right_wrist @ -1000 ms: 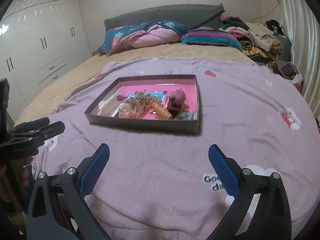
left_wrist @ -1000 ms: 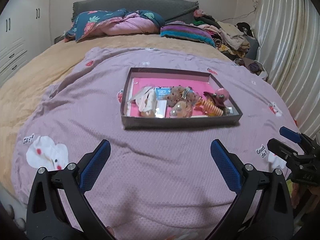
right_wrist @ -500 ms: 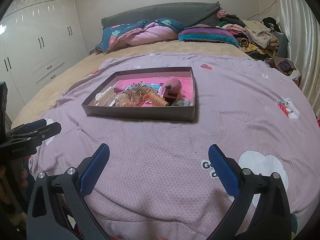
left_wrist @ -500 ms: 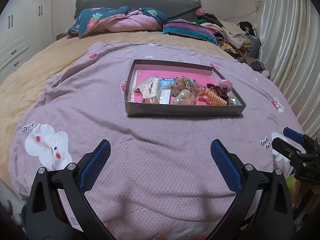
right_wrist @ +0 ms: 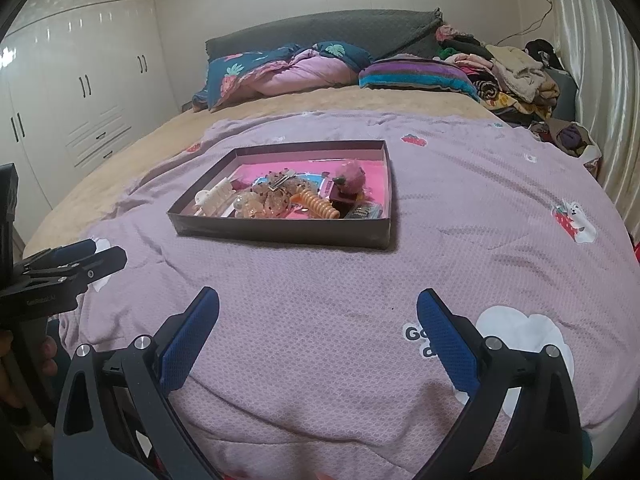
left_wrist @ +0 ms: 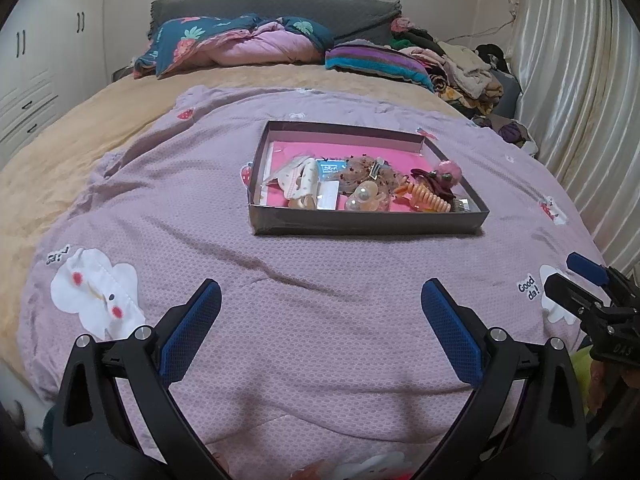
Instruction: Organize jewelry
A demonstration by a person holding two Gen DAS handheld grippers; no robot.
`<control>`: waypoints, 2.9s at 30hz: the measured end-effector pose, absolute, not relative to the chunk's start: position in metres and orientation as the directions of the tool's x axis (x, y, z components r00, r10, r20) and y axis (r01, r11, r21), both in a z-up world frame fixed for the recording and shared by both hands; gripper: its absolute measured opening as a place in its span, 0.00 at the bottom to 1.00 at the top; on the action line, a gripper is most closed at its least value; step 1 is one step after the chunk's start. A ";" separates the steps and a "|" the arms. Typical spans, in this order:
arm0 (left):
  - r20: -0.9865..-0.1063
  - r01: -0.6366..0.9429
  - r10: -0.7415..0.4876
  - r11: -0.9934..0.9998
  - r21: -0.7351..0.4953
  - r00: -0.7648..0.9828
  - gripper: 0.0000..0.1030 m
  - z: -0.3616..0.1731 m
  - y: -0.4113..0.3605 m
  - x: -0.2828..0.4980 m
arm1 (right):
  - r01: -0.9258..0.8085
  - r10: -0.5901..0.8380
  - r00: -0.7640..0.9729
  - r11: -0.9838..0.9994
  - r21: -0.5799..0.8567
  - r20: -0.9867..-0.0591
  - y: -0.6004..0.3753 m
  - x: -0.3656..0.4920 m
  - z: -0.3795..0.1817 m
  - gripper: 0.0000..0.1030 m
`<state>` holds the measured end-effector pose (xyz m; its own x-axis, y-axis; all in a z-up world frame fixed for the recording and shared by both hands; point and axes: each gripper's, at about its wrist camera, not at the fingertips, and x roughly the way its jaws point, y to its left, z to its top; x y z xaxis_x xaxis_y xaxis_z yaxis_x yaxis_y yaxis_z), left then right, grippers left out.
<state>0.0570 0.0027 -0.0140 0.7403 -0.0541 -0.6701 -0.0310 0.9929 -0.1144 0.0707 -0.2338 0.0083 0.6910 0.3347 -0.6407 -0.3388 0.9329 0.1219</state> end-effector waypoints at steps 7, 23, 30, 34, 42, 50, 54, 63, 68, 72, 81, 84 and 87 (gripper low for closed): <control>-0.670 -0.030 -0.054 0.993 -0.114 0.741 0.91 -0.012 0.002 0.057 | -0.337 0.333 0.694 0.934 0.121 -0.639 -0.234 0.071 0.009 0.96; -0.676 -0.040 -0.044 0.993 -0.108 0.735 0.91 -0.010 0.002 0.058 | -0.336 0.332 0.695 0.934 0.120 -0.637 -0.235 0.071 0.011 0.96; -0.677 -0.041 -0.044 0.993 -0.109 0.735 0.91 -0.009 0.002 0.059 | -0.336 0.330 0.697 0.934 0.117 -0.636 -0.236 0.070 0.012 0.96; -0.677 -0.039 -0.045 0.993 -0.108 0.735 0.91 -0.009 0.002 0.058 | -0.337 0.330 0.695 0.934 0.115 -0.639 -0.236 0.070 0.012 0.96; -0.675 -0.045 -0.038 0.993 -0.105 0.737 0.91 -0.011 0.004 0.059 | -0.337 0.330 0.695 0.934 0.117 -0.639 -0.237 0.070 0.012 0.96; -0.675 -0.046 -0.036 0.994 -0.104 0.737 0.91 -0.011 0.004 0.059 | -0.337 0.331 0.697 0.934 0.117 -0.636 -0.236 0.069 0.013 0.96; -0.676 -0.046 -0.038 0.993 -0.106 0.736 0.91 -0.011 0.005 0.059 | -0.337 0.331 0.696 0.934 0.117 -0.637 -0.236 0.069 0.013 0.96; -0.676 -0.047 -0.035 0.994 -0.103 0.736 0.91 -0.011 0.004 0.059 | -0.336 0.330 0.695 0.934 0.117 -0.639 -0.236 0.069 0.013 0.96; -0.677 -0.051 -0.030 0.994 -0.100 0.736 0.91 -0.010 0.005 0.058 | -0.339 0.330 0.694 0.934 0.115 -0.640 -0.235 0.068 0.013 0.96; -0.677 -0.053 -0.030 0.993 -0.101 0.736 0.91 -0.010 0.006 0.058 | -0.337 0.334 0.690 0.933 0.124 -0.642 -0.235 0.070 0.013 0.96; -0.677 -0.055 -0.025 0.994 -0.096 0.735 0.91 -0.009 0.005 0.058 | -0.339 0.332 0.693 0.934 0.117 -0.641 -0.234 0.069 0.013 0.96; -0.676 -0.056 -0.023 0.994 -0.095 0.736 0.91 -0.009 0.006 0.057 | -0.340 0.331 0.692 0.933 0.115 -0.641 -0.233 0.070 0.013 0.96; -0.677 -0.059 -0.020 0.994 -0.093 0.735 0.91 -0.009 0.006 0.058 | -0.340 0.329 0.693 0.934 0.111 -0.641 -0.232 0.070 0.012 0.96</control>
